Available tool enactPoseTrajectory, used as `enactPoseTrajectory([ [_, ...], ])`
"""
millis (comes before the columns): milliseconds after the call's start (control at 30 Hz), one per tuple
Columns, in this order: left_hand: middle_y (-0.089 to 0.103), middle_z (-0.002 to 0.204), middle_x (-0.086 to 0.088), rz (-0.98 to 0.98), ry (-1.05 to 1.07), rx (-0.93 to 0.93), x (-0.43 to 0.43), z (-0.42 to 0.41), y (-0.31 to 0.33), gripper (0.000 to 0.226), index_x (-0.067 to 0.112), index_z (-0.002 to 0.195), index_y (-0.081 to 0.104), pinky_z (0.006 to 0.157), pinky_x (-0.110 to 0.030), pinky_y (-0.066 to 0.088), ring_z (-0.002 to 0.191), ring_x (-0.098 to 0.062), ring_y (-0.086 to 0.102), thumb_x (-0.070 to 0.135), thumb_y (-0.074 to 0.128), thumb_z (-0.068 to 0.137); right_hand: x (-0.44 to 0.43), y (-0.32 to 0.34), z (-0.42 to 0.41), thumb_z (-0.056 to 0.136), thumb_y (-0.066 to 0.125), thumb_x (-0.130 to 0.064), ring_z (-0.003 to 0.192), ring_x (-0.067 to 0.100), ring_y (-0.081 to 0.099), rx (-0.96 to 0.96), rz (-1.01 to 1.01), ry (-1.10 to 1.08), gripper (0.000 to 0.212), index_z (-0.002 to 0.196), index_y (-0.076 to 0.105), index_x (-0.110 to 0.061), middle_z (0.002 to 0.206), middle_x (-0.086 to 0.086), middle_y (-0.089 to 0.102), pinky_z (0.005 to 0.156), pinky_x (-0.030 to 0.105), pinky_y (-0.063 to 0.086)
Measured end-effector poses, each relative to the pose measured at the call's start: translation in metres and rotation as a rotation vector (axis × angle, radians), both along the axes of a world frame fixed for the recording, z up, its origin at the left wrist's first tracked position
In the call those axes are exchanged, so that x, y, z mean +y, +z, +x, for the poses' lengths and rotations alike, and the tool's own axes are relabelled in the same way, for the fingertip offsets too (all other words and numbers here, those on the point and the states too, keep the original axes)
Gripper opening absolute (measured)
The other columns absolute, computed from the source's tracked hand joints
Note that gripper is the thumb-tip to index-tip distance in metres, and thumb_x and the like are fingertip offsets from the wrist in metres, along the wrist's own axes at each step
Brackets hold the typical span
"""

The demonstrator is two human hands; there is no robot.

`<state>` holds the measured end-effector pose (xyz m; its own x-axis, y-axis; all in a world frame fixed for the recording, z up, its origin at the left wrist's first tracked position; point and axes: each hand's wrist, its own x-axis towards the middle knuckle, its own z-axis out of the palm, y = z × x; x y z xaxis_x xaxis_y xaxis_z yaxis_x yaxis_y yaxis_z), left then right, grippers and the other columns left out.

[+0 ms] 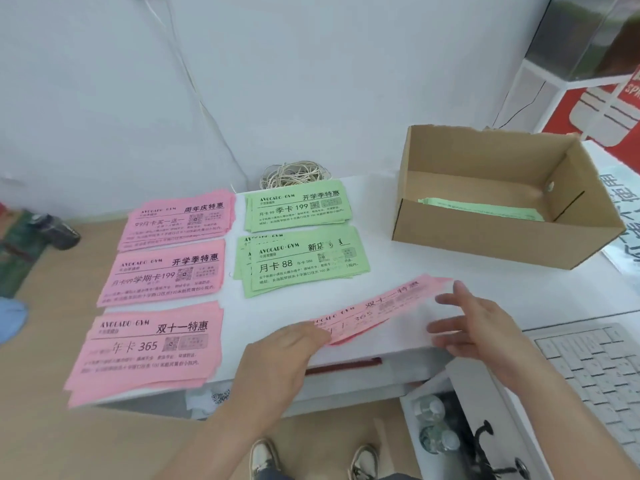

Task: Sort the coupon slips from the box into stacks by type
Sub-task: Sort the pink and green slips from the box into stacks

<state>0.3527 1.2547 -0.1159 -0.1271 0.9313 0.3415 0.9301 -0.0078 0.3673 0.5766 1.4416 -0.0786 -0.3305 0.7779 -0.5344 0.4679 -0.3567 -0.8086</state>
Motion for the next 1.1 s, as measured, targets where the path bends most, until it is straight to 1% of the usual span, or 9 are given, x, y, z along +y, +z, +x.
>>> enactPoseTrajectory([
  [100,0.069,0.107,0.01,0.09,-0.005,0.137,-0.028,-0.02,0.016,0.039,0.029,0.112,0.055,0.069,-0.021,0.055,0.104,-0.015,0.063,0.005,0.046,0.081,-0.011,0.012,-0.025,0.096,0.039,-0.054,0.082,0.035,0.071,0.203,-0.268,0.123,0.049,0.111,0.066,-0.017,0.098,0.016,0.074,0.057,0.03,0.06],
  [233,0.07,0.108,0.002,0.136,0.037,0.296,-0.069,-0.049,0.026,0.024,0.021,0.111,0.056,0.081,-0.024,0.054,0.104,-0.019,0.062,0.01,0.04,0.098,-0.036,0.008,-0.077,0.098,0.048,-0.018,0.07,0.025,0.07,0.192,-0.289,0.317,0.027,0.11,0.069,-0.005,0.093,0.014,0.074,0.051,0.024,0.057],
  [367,0.071,0.106,-0.005,0.151,0.1,0.367,-0.113,-0.081,0.028,0.018,0.014,0.108,0.06,0.096,-0.026,0.046,0.111,-0.019,0.056,0.008,0.05,0.094,-0.066,0.008,-0.131,0.092,0.051,-0.042,0.087,0.027,0.072,0.234,-0.383,0.44,0.04,0.107,0.071,-0.011,0.102,0.013,0.074,0.069,0.037,0.058],
  [567,0.071,0.103,-0.006,0.119,0.208,0.407,-0.159,-0.127,0.033,0.039,0.006,0.094,0.074,0.093,-0.03,0.048,0.108,-0.022,0.063,0.003,0.036,0.099,-0.103,0.005,-0.194,0.097,0.051,-0.009,0.071,0.025,0.068,0.126,-0.09,0.588,0.022,0.098,0.072,-0.005,0.084,0.009,0.075,0.072,0.038,0.057],
  [733,0.073,0.099,-0.005,-0.004,0.288,0.366,-0.186,-0.18,0.023,0.034,0.007,0.087,0.076,0.094,-0.023,0.04,0.098,-0.022,0.069,0.004,0.043,0.079,-0.097,0.001,-0.225,0.093,0.05,-0.001,0.074,0.031,0.063,-0.028,0.41,0.288,0.024,0.096,0.071,-0.012,0.08,0.006,0.071,0.066,0.045,0.054],
  [933,0.075,0.089,-0.001,-0.274,0.223,0.23,-0.199,-0.22,-0.003,0.04,0.018,0.077,0.077,0.076,-0.021,0.051,0.082,-0.017,0.072,0.016,0.04,0.091,-0.085,0.02,-0.235,0.095,0.051,-0.004,0.084,0.029,0.064,0.093,0.427,-0.005,0.023,0.09,0.065,-0.022,0.094,0.01,0.07,0.069,0.037,0.052],
  [967,0.075,0.089,0.002,-0.353,0.195,0.183,-0.2,-0.222,0.002,0.017,0.022,0.078,0.077,0.068,-0.02,0.053,0.081,-0.014,0.072,0.018,0.06,0.077,-0.086,0.022,-0.238,0.095,0.052,-0.003,0.09,0.03,0.066,0.153,0.386,-0.025,0.021,0.095,0.066,-0.019,0.098,0.009,0.07,0.076,0.038,0.054],
  [1033,0.073,0.091,0.011,-0.508,0.178,0.126,-0.195,-0.225,0.008,0.048,0.03,0.076,0.076,0.066,-0.014,0.051,0.081,-0.005,0.07,0.016,0.082,0.031,-0.09,0.023,-0.245,0.095,0.053,-0.003,0.096,0.03,0.068,0.211,0.323,-0.033,0.02,0.102,0.067,-0.016,0.102,0.008,0.072,0.087,0.043,0.054],
  [1100,0.068,0.11,0.014,-0.607,0.23,0.087,-0.189,-0.228,0.02,0.05,0.032,0.089,0.075,0.078,-0.013,0.047,0.098,-0.003,0.066,0.015,0.078,0.042,-0.096,0.022,-0.254,0.095,0.054,-0.003,0.098,0.031,0.068,0.225,0.3,-0.027,0.02,0.103,0.068,-0.014,0.104,0.008,0.072,0.091,0.046,0.054],
])
